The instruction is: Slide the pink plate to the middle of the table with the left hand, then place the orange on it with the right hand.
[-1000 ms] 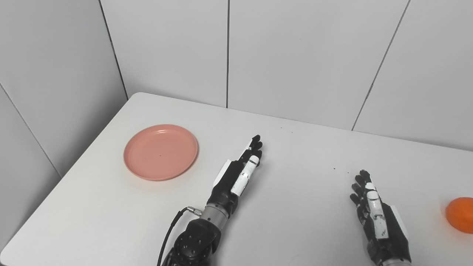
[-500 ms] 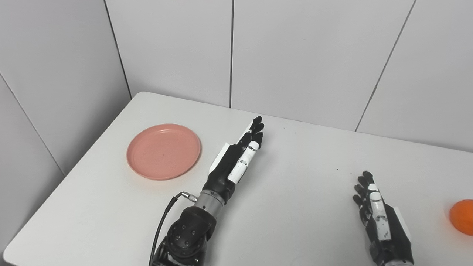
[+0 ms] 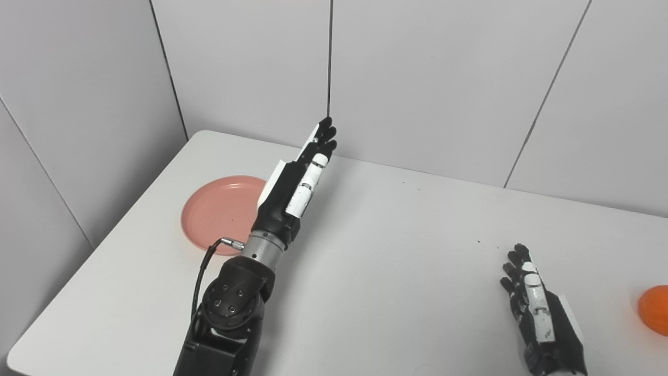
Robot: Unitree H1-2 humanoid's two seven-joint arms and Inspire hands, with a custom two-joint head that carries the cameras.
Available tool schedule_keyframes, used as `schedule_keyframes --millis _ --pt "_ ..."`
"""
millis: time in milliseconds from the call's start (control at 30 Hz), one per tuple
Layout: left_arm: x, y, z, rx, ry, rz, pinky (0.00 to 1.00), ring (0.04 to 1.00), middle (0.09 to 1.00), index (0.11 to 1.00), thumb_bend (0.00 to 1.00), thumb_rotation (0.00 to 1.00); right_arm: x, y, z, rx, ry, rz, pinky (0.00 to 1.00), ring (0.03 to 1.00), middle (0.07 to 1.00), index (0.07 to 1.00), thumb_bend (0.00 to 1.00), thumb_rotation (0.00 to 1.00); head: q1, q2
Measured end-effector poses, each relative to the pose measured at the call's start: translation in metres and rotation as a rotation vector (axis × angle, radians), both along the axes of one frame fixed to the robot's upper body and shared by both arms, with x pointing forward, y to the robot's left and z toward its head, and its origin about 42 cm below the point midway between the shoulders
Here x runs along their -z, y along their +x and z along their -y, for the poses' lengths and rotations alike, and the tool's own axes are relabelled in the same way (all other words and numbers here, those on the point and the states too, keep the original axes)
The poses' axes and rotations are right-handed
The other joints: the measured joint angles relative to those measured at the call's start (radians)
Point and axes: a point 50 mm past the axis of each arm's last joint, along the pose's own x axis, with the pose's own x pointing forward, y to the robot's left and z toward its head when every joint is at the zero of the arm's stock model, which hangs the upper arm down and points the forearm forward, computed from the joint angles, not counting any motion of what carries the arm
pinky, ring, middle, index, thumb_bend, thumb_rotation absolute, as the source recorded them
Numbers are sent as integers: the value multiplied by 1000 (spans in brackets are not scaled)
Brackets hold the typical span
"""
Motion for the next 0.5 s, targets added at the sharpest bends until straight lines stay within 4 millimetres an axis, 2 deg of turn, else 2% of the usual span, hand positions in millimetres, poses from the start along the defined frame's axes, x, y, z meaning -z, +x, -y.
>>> schedule_keyframes --millis 500 --pt "-22 13 -50 -138 -31 56 948 944 969 952 419 1000 0 0 0 3 9 -1 1000 1000 1000 1000 185 1000 12 -5"
